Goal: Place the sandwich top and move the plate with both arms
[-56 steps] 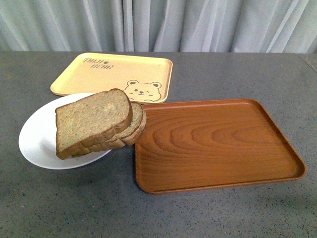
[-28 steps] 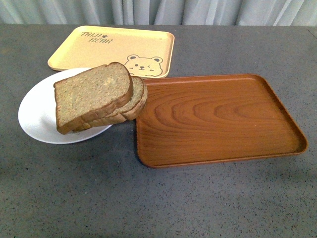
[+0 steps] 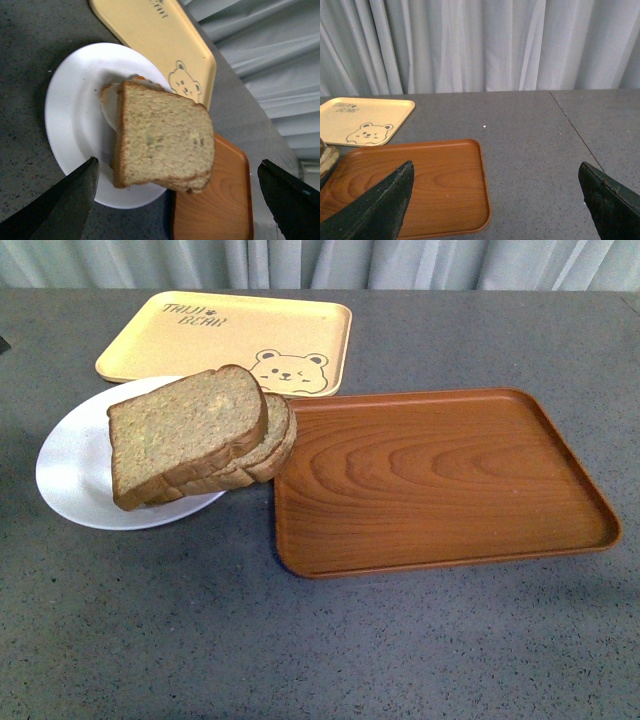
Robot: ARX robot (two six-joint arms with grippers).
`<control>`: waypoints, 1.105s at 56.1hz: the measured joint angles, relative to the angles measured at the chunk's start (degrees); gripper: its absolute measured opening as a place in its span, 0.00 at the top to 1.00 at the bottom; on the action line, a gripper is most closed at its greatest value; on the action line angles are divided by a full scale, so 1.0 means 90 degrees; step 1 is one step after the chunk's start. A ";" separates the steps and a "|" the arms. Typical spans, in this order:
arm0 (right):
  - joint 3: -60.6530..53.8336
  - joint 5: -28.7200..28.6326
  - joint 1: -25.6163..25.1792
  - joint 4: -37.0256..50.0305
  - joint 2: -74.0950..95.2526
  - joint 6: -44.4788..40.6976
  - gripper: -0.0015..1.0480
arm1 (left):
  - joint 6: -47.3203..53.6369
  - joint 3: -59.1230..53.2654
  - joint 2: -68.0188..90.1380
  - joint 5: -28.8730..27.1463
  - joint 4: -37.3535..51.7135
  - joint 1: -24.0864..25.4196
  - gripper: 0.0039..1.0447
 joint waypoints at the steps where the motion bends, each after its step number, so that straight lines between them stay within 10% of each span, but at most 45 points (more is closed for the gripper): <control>1: 0.0000 0.0000 0.0000 0.0000 0.0000 0.0000 0.09 | -0.0010 0.0080 0.0189 -0.0017 0.0039 0.0024 0.08; 62: 0.0000 0.0000 0.0000 0.0000 0.0000 0.0000 0.09 | -0.1103 0.1695 0.3881 -0.0393 0.1212 -0.0075 0.08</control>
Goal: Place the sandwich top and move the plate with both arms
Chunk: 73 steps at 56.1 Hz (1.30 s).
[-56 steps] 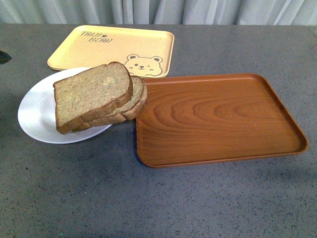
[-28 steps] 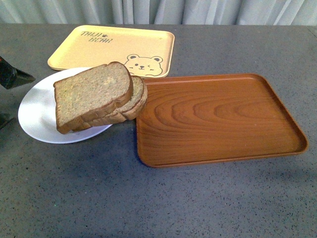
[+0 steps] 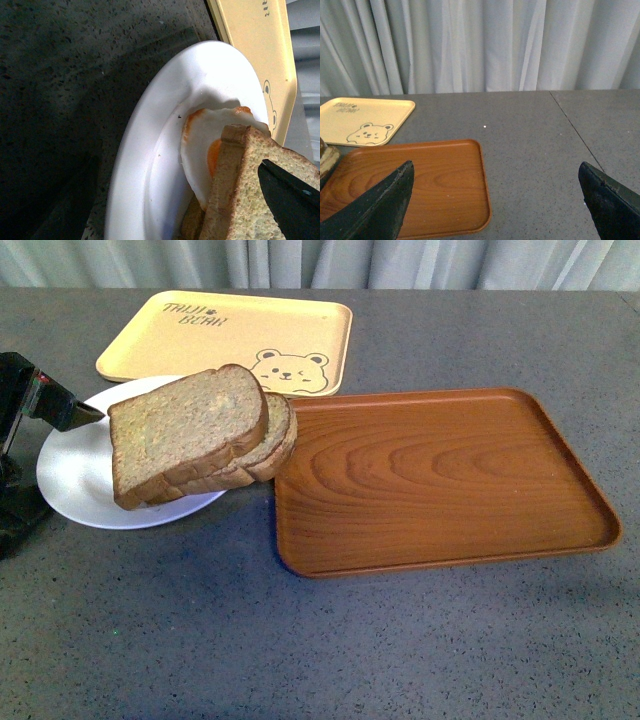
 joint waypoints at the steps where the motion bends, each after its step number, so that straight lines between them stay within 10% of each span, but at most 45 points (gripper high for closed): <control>1: 0.0002 0.0000 0.0000 0.0000 0.0000 0.0000 0.09 | -0.0015 0.0000 0.0010 0.0002 0.0012 -0.0002 0.08; 46: 0.0000 0.0000 0.0000 0.0000 0.0000 0.0000 0.09 | -0.1069 -0.0459 0.0330 0.0158 0.1090 -0.0015 0.16; 73: 0.0000 0.0000 0.0002 0.0000 0.0000 0.0000 0.09 | -0.1394 -0.0755 0.0629 0.0114 0.1795 -0.0010 0.91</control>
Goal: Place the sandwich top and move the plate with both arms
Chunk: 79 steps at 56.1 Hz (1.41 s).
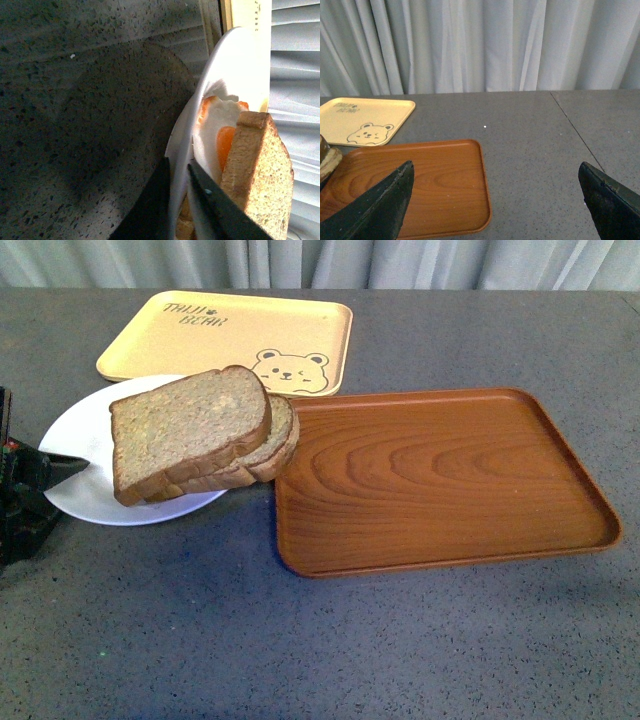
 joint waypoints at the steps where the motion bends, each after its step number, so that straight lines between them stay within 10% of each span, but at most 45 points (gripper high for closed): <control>1: 0.0000 0.0000 -0.0002 0.0000 0.0000 0.0000 0.09 | -0.0015 -0.0019 -0.0002 0.0000 0.0032 0.0000 0.96; 35: 0.0000 0.0000 -0.0002 0.0000 0.0000 0.0000 0.09 | -0.0631 -0.0182 -0.1005 0.0049 -0.0185 -0.0168 0.98; 79: 0.0000 0.0000 -0.0002 0.0000 0.0000 0.0000 0.09 | -0.0233 0.5824 0.1639 -0.0287 -0.3718 -0.1137 0.98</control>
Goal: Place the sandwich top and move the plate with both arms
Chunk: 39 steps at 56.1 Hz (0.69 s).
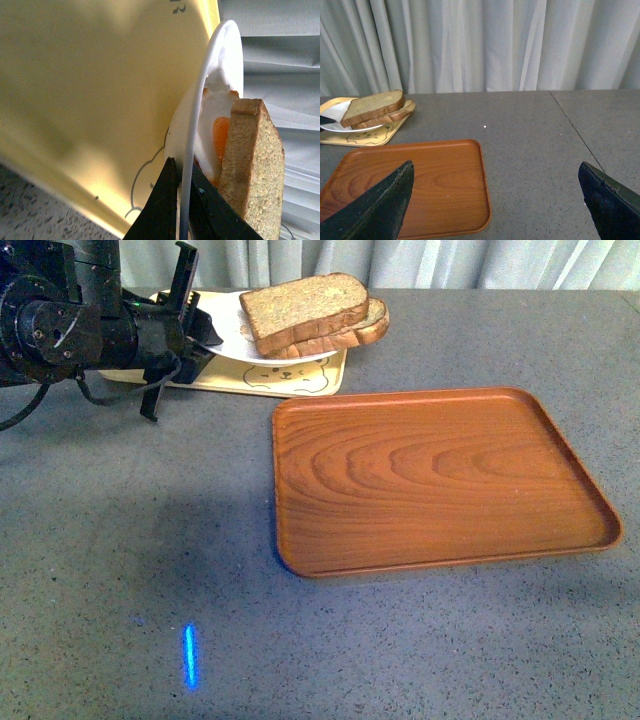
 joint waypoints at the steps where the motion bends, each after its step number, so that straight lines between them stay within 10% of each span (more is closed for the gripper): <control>1: 0.0000 0.0000 0.0002 0.0000 0.0000 0.0000 0.09 | 0.0015 0.0024 0.0017 0.0000 -0.0017 0.0000 0.98; 39: 0.0002 0.0000 0.0000 0.0000 0.0000 0.0000 0.09 | 0.1039 -0.2688 -0.1841 0.0262 0.0503 0.1129 0.08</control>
